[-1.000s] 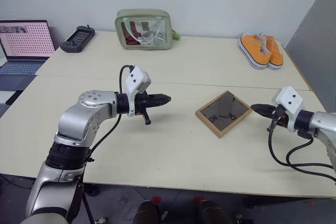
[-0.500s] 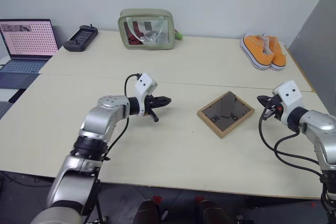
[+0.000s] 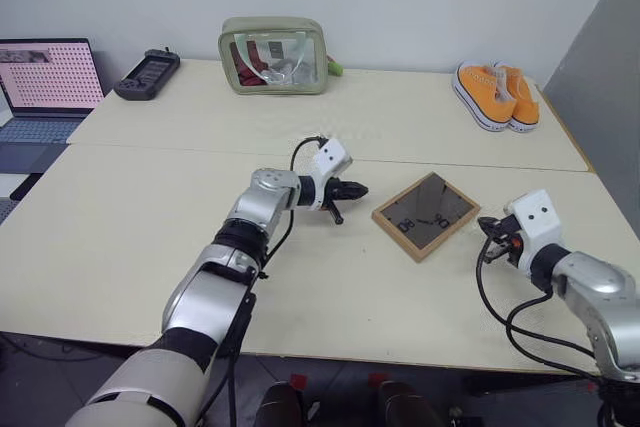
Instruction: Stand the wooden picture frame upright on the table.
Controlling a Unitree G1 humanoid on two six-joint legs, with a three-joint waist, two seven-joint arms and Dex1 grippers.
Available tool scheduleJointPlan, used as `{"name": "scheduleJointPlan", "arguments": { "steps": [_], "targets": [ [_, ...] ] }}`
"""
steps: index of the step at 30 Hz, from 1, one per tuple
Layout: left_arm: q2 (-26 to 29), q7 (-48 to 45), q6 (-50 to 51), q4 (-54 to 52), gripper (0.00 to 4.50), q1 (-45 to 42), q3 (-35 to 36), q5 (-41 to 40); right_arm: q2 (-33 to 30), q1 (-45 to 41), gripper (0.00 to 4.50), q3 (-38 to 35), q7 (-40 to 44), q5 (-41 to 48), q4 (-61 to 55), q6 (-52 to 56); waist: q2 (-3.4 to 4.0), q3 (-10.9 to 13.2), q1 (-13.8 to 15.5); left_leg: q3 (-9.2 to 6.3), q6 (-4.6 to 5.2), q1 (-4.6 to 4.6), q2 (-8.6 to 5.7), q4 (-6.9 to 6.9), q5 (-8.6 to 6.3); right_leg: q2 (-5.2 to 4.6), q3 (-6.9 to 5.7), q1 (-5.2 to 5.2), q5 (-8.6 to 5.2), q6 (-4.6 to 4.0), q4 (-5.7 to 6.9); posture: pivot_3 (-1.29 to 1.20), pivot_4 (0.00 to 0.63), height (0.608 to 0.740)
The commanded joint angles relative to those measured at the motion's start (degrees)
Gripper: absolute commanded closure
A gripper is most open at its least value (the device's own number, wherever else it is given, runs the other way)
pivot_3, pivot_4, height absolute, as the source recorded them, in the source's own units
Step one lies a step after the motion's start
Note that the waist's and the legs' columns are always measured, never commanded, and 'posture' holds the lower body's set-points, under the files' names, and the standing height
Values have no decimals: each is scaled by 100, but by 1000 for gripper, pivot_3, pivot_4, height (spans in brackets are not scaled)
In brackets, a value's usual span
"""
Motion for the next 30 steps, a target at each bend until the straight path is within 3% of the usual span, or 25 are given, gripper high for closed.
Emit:
{"name": "scheduleJointPlan", "arguments": {
  "steps": [1, 16, 30],
  "targets": [
    [-99, -171, -291, 336, 4477, -266, -16, 204, 163, -117, 4500, 88, -268, -173, 27, -246, 0, 0, -5, 0, 0, 0, 0, 0, 0, 0, 0, 0, 0, 0, 0, 0, 150, 740],
    [-637, 221, -946, 1554, 4477, -541, 110, 776, 538, -540, 4500, 197, -624, -488, 946, -778, 0, 0, 18, -2, 0, -3, -1, 0, 0, 0, -2, -1, 0, 0, 0, 0, 150, 740],
    [-872, 67, -959, 1489, 4477, -622, 234, 841, 698, -776, 4500, 290, -861, -681, 1500, -1076, 1, -1, 18, -2, 0, 0, -1, 1, 0, 0, -2, 2, 0, 0, 1, 0, 150, 740]
  ]
}}
